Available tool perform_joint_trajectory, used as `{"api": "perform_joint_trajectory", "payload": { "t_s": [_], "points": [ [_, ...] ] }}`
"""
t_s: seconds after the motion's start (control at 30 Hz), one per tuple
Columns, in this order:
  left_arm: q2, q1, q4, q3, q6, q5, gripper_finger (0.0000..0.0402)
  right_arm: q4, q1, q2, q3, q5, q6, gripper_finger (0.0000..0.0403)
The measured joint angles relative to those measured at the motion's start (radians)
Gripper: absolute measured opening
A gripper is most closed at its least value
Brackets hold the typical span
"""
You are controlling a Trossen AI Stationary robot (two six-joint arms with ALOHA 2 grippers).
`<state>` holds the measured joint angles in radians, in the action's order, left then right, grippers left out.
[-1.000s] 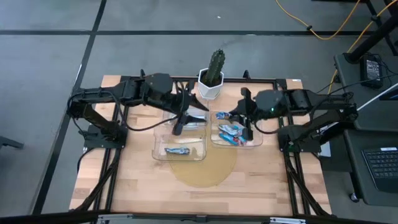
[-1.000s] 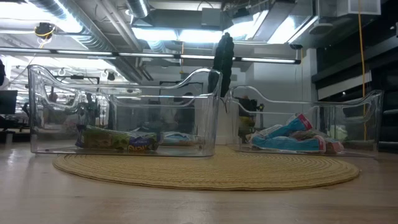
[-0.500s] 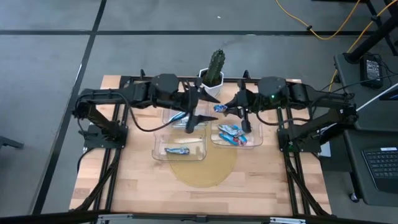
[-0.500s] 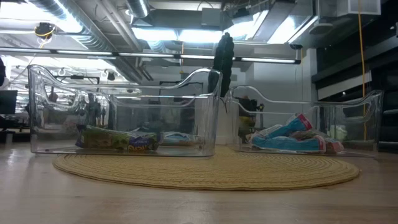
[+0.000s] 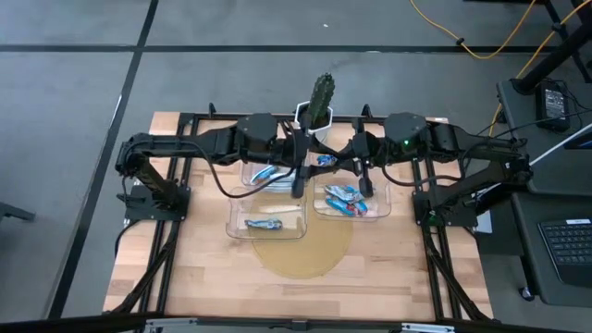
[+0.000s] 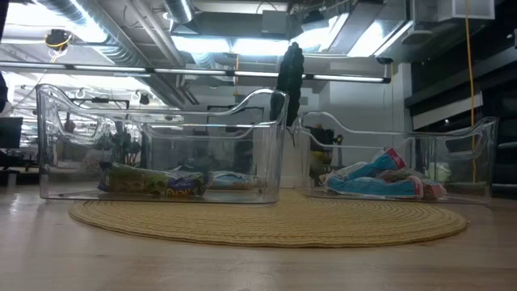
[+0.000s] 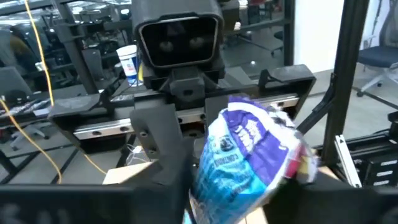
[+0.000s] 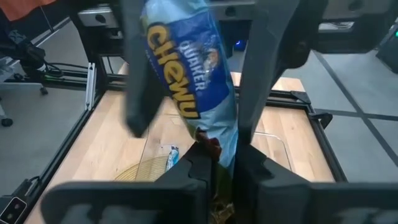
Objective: Pick and place Granola Bars by type
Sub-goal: Put the blue granola bar into the bottom bin
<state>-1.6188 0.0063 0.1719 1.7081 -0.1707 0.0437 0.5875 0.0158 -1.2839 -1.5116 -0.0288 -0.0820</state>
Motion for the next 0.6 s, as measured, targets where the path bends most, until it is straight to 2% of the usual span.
{"api": "perform_joint_trajectory", "payload": {
  "t_s": [0.17,0.23,0.43,0.6],
  "points": [
    [0.000,0.000,-0.002,0.000,0.000,-0.008,0.0050,0.001,0.000,0.000,0.000,-0.002,0.001,0.0032],
    [0.000,0.000,-0.002,0.000,-0.006,-0.009,0.0021,0.001,0.000,0.000,0.000,-0.003,0.001,0.0040],
    [0.006,0.000,0.009,0.000,-0.007,-0.009,0.0023,0.001,0.000,0.003,0.000,-0.002,-0.002,0.0089],
    [0.060,0.000,0.063,0.000,-0.024,-0.048,0.0012,0.026,0.000,0.070,0.001,-0.001,-0.001,0.0146]
  ]
}}
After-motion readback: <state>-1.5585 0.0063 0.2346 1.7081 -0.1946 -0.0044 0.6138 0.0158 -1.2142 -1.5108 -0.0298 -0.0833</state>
